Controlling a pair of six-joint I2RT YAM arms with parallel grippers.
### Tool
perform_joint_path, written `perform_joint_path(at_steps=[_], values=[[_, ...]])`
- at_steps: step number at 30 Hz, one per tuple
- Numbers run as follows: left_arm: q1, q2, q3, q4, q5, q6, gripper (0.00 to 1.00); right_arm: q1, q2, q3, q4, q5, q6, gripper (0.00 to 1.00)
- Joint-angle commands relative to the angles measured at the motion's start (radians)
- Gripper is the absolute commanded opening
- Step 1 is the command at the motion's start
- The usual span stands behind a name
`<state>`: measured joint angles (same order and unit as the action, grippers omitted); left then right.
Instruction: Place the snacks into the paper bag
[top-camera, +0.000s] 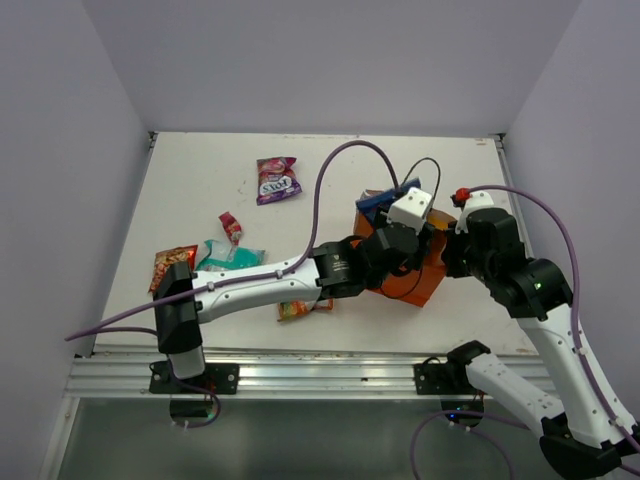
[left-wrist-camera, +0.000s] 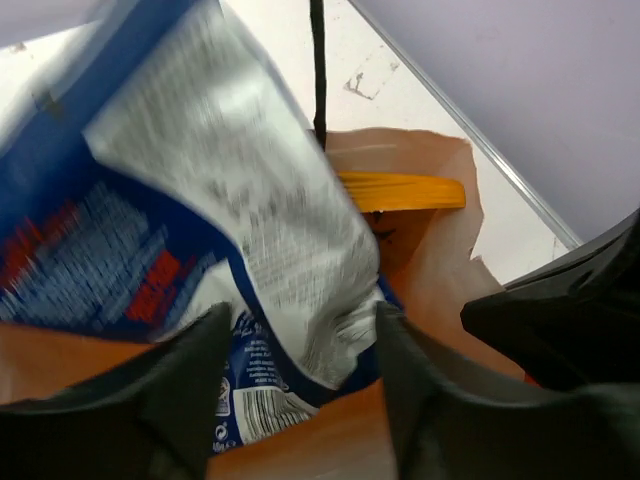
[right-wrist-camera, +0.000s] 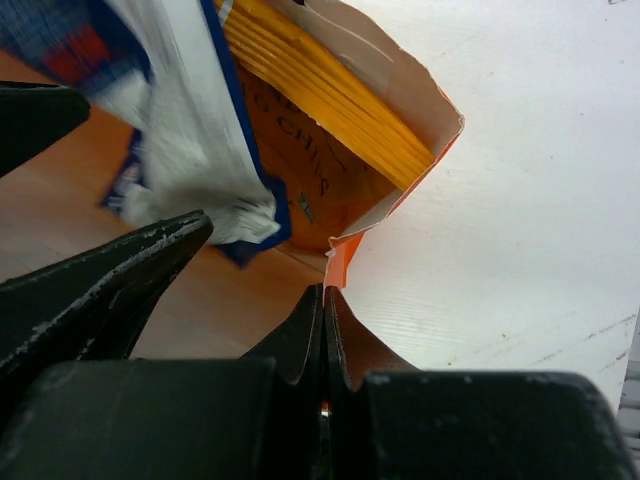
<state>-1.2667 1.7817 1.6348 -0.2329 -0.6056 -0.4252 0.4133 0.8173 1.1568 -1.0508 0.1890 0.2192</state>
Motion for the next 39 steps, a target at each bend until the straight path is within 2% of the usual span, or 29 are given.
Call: perform_joint_path(at_steps=[1, 4, 6, 9, 10, 12, 13, 14, 15, 17, 19, 21, 22, 28, 34, 35, 36, 38, 39], values=[[-0.011, -0.093, -0.042, 0.095, -0.04, 0.02, 0.68, 0.004, -0.007, 0.007, 0.009, -0.01, -0.017, 0.0], [-0.011, -0.114, -0.04, 0.072, -0.063, 0.019, 0.77, 0.004, -0.007, 0.009, 0.011, -0.013, -0.017, 0.0], [-0.017, -0.14, -0.029, 0.049, -0.083, 0.011, 0.77, 0.002, -0.004, 0.007, 0.011, -0.017, -0.018, 0.0], [-0.06, -0.224, -0.023, -0.015, -0.254, -0.041, 0.74, 0.004, -0.007, 0.007, 0.009, -0.014, -0.018, 0.0], [-0.074, -0.255, -0.038, -0.032, -0.386, -0.087, 0.74, 0.004, -0.007, 0.009, 0.011, -0.014, -0.017, 0.0], [-0.091, -0.344, -0.106, -0.188, -0.506, -0.217, 0.74, 0.004, -0.009, 0.007, 0.009, -0.014, -0.018, 0.0], [-0.089, -0.367, -0.136, -0.272, -0.598, -0.412, 0.74, 0.004, -0.009, 0.007, 0.011, -0.014, -0.018, 0.0], [-0.085, -0.399, -0.197, -0.443, -0.609, -0.51, 0.74, 0.002, -0.006, 0.007, 0.011, -0.017, -0.017, 0.0], [-0.051, -0.409, -0.231, -0.492, -0.596, -0.571, 0.76, 0.002, -0.004, 0.009, 0.012, -0.019, -0.018, 0.0], [0.018, -0.41, -0.288, -0.619, -0.452, -0.717, 0.77, 0.002, 0.0, 0.009, 0.012, -0.023, -0.02, 0.0], [0.111, -0.395, -0.378, -0.637, -0.328, -0.783, 0.82, 0.004, -0.001, 0.007, 0.012, -0.026, -0.018, 0.0], [0.157, -0.374, -0.467, -0.55, -0.254, -0.765, 0.84, 0.004, -0.003, 0.007, 0.012, -0.028, -0.02, 0.0], [0.167, -0.36, -0.489, -0.516, -0.173, -0.736, 0.84, 0.004, -0.003, 0.007, 0.012, -0.029, -0.018, 0.0], [0.196, -0.228, -0.624, -0.41, 0.048, -0.782, 0.87, 0.004, -0.007, 0.009, 0.011, -0.033, -0.018, 0.0], [0.222, -0.148, -0.742, -0.197, 0.156, -0.704, 0.86, 0.004, -0.009, 0.009, 0.012, -0.034, -0.018, 0.0], [0.228, -0.124, -0.754, -0.188, 0.17, -0.698, 0.79, 0.004, -0.009, 0.009, 0.011, -0.034, -0.02, 0.0], [0.228, -0.114, -0.754, -0.184, 0.179, -0.698, 0.63, 0.004, -0.012, 0.009, 0.011, -0.034, -0.02, 0.0], [0.228, -0.116, -0.725, -0.245, 0.152, -0.705, 0.12, 0.004, -0.013, 0.009, 0.011, -0.031, -0.02, 0.0], [0.227, -0.126, -0.707, -0.281, 0.127, -0.718, 0.0, 0.004, -0.014, 0.009, 0.011, -0.031, -0.02, 0.0]])
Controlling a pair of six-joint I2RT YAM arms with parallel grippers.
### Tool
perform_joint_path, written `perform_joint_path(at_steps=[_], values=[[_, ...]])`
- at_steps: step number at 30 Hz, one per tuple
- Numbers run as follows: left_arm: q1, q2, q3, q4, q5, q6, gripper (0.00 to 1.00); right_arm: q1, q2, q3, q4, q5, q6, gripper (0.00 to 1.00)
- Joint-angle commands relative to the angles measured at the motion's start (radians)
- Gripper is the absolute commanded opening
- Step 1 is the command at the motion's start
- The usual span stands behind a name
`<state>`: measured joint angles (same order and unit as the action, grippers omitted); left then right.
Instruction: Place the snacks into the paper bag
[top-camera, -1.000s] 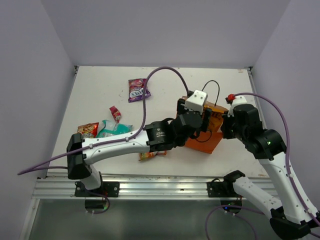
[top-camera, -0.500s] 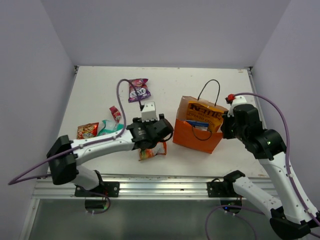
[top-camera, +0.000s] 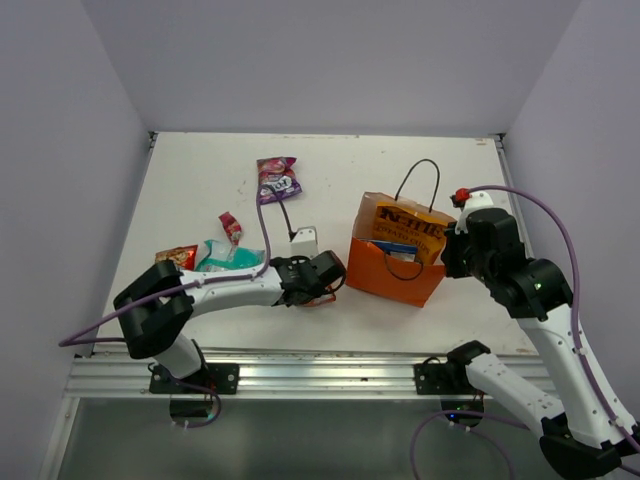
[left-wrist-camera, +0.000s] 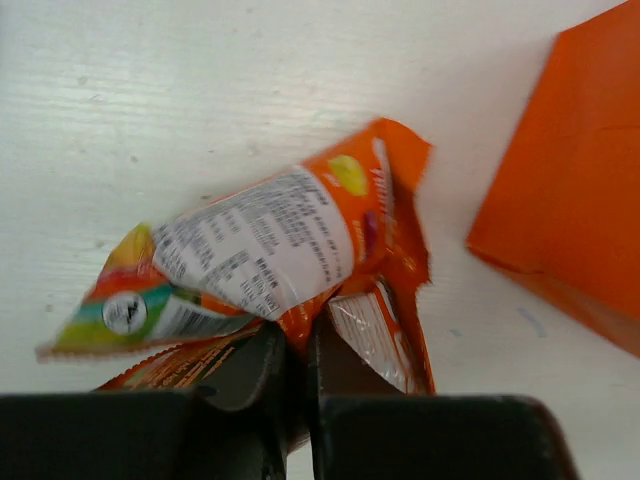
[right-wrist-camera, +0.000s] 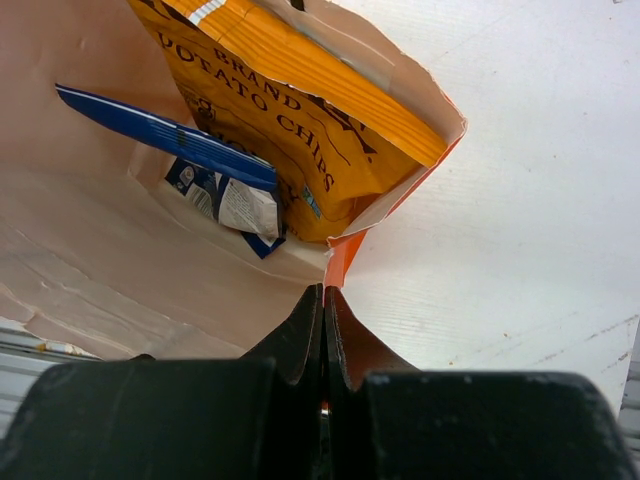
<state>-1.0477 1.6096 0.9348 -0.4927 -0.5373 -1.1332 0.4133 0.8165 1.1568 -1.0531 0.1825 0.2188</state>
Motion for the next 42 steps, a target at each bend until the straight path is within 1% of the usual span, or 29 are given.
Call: perform_joint_path(at_steps=[1, 2, 3, 4, 5, 6, 7, 8, 9, 10, 11, 12, 13, 15, 16, 17, 19, 20, 26, 30, 34, 35, 36, 37, 38, 39, 40, 41, 42], values=[[0.005, 0.03, 0.011, -0.055, 0.001, -0.019, 0.0, 0.004, -0.014, 0.009, 0.012, -0.023, -0.019, 0.0], [0.003, -0.008, 0.065, -0.137, -0.031, -0.025, 0.0, 0.004, -0.014, 0.009, 0.011, -0.023, -0.019, 0.0], [0.002, -0.026, 0.102, -0.192, -0.106, -0.054, 0.0, 0.002, -0.014, 0.011, 0.011, -0.023, -0.019, 0.0], [-0.001, -0.046, 0.143, -0.302, -0.145, -0.066, 0.0, 0.002, -0.013, 0.009, 0.011, -0.023, -0.018, 0.0], [-0.015, -0.086, 0.245, -0.354, -0.188, -0.079, 0.0, 0.002, -0.014, 0.009, 0.011, -0.023, -0.018, 0.0], [-0.026, -0.102, 0.304, -0.4, -0.267, -0.091, 0.0, 0.004, -0.011, 0.009, 0.011, -0.023, -0.018, 0.0], [-0.038, -0.125, 0.431, -0.458, -0.304, -0.089, 0.0, 0.004, -0.011, 0.011, 0.011, -0.023, -0.019, 0.0], [-0.069, -0.131, 0.494, -0.469, -0.341, -0.074, 0.0, 0.004, -0.011, 0.011, 0.011, -0.025, -0.019, 0.0], [-0.087, -0.134, 0.557, -0.468, -0.407, -0.016, 0.0, 0.004, -0.01, 0.009, 0.013, -0.025, -0.018, 0.0], [-0.11, -0.126, 0.676, -0.44, -0.435, 0.022, 0.0, 0.004, -0.008, 0.009, 0.012, -0.025, -0.018, 0.0], [-0.151, -0.117, 0.729, -0.413, -0.456, 0.07, 0.0, 0.002, -0.008, 0.011, 0.011, -0.025, -0.019, 0.0], [-0.172, -0.106, 0.774, -0.37, -0.467, 0.193, 0.0, 0.004, -0.008, 0.011, 0.011, -0.025, -0.019, 0.0], [-0.187, -0.091, 0.824, -0.237, -0.454, 0.272, 0.0, 0.004, -0.01, 0.009, 0.011, -0.025, -0.019, 0.0], [-0.221, -0.08, 0.843, -0.111, -0.4, 0.44, 0.0, 0.002, -0.01, 0.011, 0.011, -0.023, -0.019, 0.0], [-0.236, -0.068, 0.846, -0.008, -0.388, 0.479, 0.0, 0.004, -0.01, 0.011, 0.01, -0.023, -0.019, 0.0], [-0.264, -0.062, 0.846, 0.038, -0.363, 0.545, 0.0, 0.004, -0.01, 0.012, 0.01, -0.02, -0.018, 0.0], [-0.287, -0.021, 0.851, 0.109, -0.322, 0.582, 0.0, 0.004, -0.013, 0.011, 0.007, -0.015, -0.016, 0.0], [-0.287, -0.004, 0.857, 0.114, -0.273, 0.587, 0.0, 0.004, -0.014, 0.012, 0.007, -0.014, -0.018, 0.0], [-0.287, 0.102, 0.84, 0.163, -0.146, 0.618, 0.0, 0.004, -0.014, 0.012, 0.005, -0.011, -0.016, 0.0], [-0.287, 0.128, 0.796, 0.186, -0.147, 0.632, 0.0, 0.004, -0.016, 0.014, 0.005, -0.012, -0.018, 0.0], [-0.287, 0.119, 0.803, 0.169, -0.168, 0.638, 0.0, 0.004, -0.013, 0.011, 0.007, -0.014, -0.019, 0.0], [-0.287, 0.116, 0.809, 0.163, -0.179, 0.648, 0.11, 0.004, -0.011, 0.011, 0.007, -0.015, -0.019, 0.0], [-0.287, 0.105, 0.829, 0.146, -0.187, 0.65, 0.29, 0.002, -0.011, 0.011, 0.007, -0.015, -0.019, 0.0], [-0.287, 0.101, 0.84, 0.134, -0.2, 0.65, 0.64, 0.004, -0.01, 0.011, 0.007, -0.017, -0.021, 0.0], [-0.287, 0.092, 0.851, 0.123, -0.235, 0.647, 0.77, 0.004, -0.011, 0.011, 0.007, -0.017, -0.021, 0.0], [-0.287, 0.067, 0.872, 0.094, -0.259, 0.642, 0.95, 0.002, -0.011, 0.011, 0.007, -0.017, -0.021, 0.0], [-0.287, 0.053, 0.883, 0.071, -0.291, 0.635, 1.0, 0.004, -0.013, 0.011, 0.005, -0.017, -0.021, 0.0], [-0.287, 0.038, 0.892, 0.042, -0.372, 0.597, 1.0, 0.004, -0.014, 0.011, 0.007, -0.017, -0.021, 0.0], [-0.287, -0.002, 0.885, -0.019, -0.419, 0.572, 1.0, 0.002, -0.014, 0.012, 0.007, -0.018, -0.019, 0.0]])
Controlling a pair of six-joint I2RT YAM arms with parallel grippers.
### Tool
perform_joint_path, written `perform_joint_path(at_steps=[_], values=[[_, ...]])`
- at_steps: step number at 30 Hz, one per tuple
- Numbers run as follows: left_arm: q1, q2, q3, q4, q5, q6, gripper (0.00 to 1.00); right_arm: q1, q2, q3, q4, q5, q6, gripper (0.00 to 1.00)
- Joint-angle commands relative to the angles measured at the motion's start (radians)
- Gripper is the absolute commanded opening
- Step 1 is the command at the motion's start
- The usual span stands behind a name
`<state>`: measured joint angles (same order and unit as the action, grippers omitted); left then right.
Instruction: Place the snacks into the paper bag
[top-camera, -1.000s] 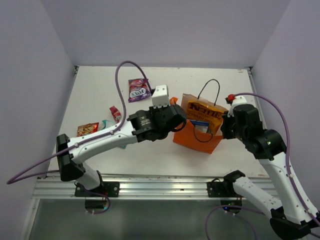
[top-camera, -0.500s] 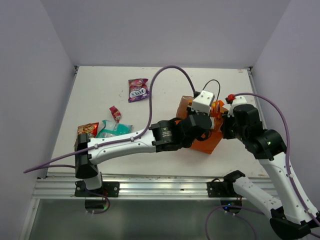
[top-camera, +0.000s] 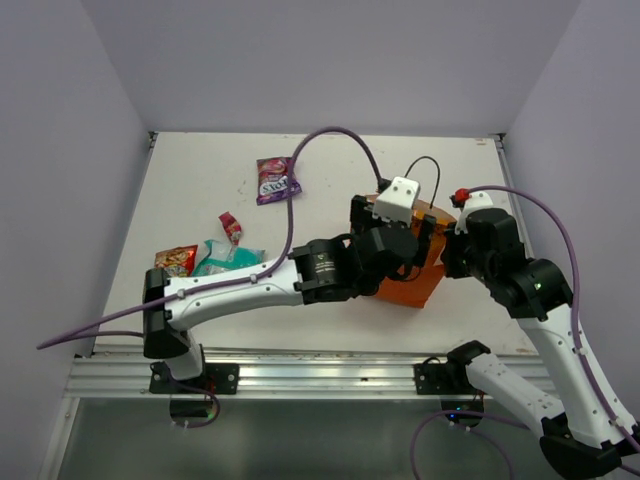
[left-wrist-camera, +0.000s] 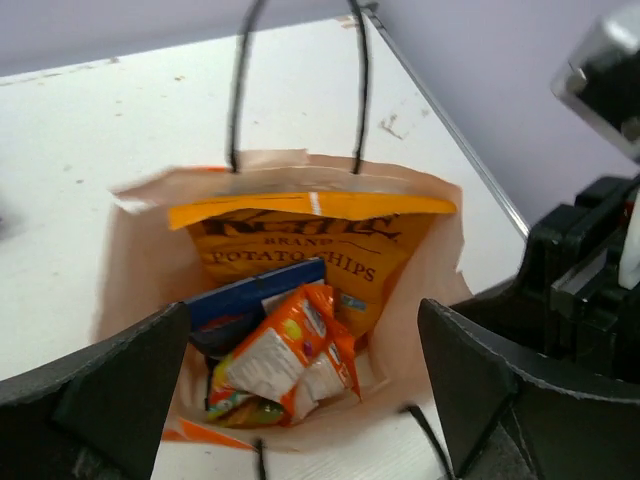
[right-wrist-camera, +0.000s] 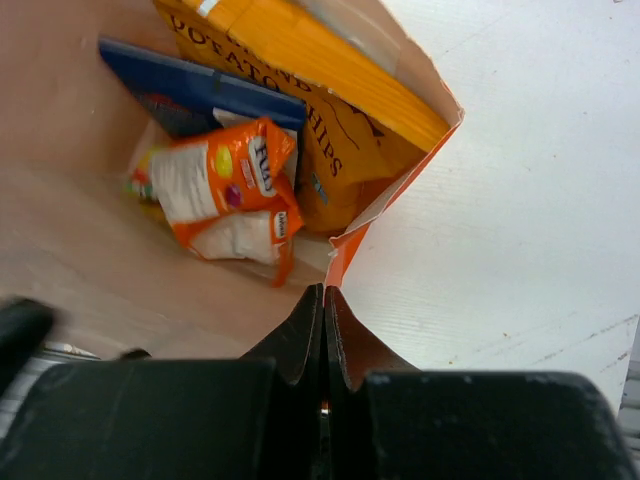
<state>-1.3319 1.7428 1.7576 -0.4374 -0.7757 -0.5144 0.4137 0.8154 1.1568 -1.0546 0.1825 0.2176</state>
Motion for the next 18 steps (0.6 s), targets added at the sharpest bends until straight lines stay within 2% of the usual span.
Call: perform_joint_path(at_steps=[1, 2, 3, 4, 5, 6, 7, 8, 9, 11, 15, 18], values=[[-0.003, -0.158, 0.043, -0.11, -0.235, -0.079, 1.0, 0.004, -0.012, 0.011, 0.008, -0.018, -0.02, 0.0], [-0.001, -0.182, 0.016, -0.15, -0.343, -0.176, 1.0, 0.004, -0.012, 0.011, 0.008, -0.02, -0.02, 0.0], [0.016, -0.231, -0.042, -0.297, -0.379, -0.273, 1.0, 0.004, -0.01, 0.011, 0.01, -0.021, -0.02, 0.0], [0.037, -0.252, -0.068, -0.416, -0.396, -0.56, 1.0, 0.004, -0.01, 0.011, 0.01, -0.025, -0.021, 0.0], [0.069, -0.273, -0.099, -0.539, -0.373, -0.714, 1.0, 0.004, -0.01, 0.011, 0.01, -0.026, -0.021, 0.0], [0.158, -0.314, -0.189, -0.724, -0.341, -0.839, 1.0, 0.002, -0.01, 0.011, 0.011, -0.026, -0.023, 0.0], [0.204, -0.336, -0.246, -0.774, -0.309, -0.992, 1.0, 0.004, -0.01, 0.011, 0.01, -0.028, -0.021, 0.0], [0.244, -0.359, -0.31, -0.79, -0.28, -1.022, 1.0, 0.002, -0.01, 0.011, 0.01, -0.029, -0.023, 0.0], [0.293, -0.402, -0.433, -0.766, -0.271, -1.036, 1.0, 0.004, -0.009, 0.011, 0.01, -0.031, -0.023, 0.0], [0.335, -0.431, -0.574, -0.695, -0.225, -1.027, 1.0, 0.002, -0.007, 0.011, 0.013, -0.043, -0.024, 0.0], [0.488, -0.427, -0.728, -0.562, -0.126, -0.964, 1.0, 0.004, -0.004, 0.011, 0.013, -0.054, -0.024, 0.0], [0.54, -0.43, -0.812, -0.414, -0.105, -0.894, 1.0, 0.004, -0.009, 0.012, 0.011, -0.06, -0.026, 0.0]])
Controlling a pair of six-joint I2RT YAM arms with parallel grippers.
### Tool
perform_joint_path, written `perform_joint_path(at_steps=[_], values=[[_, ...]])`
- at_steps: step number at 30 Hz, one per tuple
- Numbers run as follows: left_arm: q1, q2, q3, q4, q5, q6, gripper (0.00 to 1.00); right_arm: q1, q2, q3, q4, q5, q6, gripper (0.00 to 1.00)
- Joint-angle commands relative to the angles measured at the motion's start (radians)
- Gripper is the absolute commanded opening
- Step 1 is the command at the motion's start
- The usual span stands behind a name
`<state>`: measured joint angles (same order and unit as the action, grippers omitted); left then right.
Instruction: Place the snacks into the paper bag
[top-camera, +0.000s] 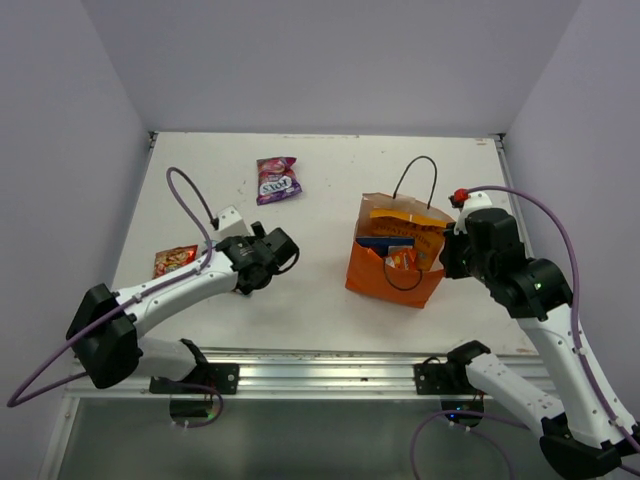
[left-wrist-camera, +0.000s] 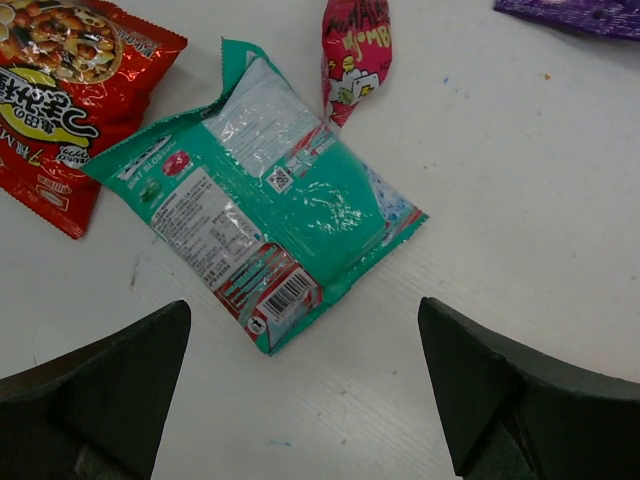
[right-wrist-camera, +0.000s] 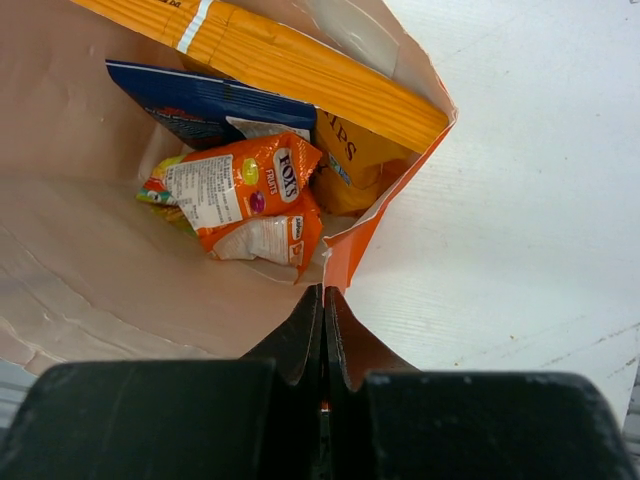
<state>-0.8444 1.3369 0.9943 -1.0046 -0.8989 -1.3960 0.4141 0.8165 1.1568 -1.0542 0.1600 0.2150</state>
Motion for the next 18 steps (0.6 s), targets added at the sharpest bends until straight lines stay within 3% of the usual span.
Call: perform_joint_path(at_steps=[1, 9, 14, 18], values=[[0.062, -0.024, -0.065, 0.196, 0.018, 0.053, 1.0, 0.003, -0.01, 0.012, 0.01, -0.039, -0.022, 0.0], [0.252, 0.094, -0.108, 0.411, 0.077, 0.268, 1.0, 0.003, -0.01, 0.015, 0.008, -0.043, -0.022, 0.0], [0.375, 0.2, -0.138, 0.414, 0.171, 0.29, 1.0, 0.003, -0.011, 0.021, 0.0, -0.028, -0.023, 0.0], [0.386, 0.232, -0.167, 0.432, 0.222, 0.293, 0.97, 0.002, -0.011, 0.017, 0.0, -0.022, -0.02, 0.0]])
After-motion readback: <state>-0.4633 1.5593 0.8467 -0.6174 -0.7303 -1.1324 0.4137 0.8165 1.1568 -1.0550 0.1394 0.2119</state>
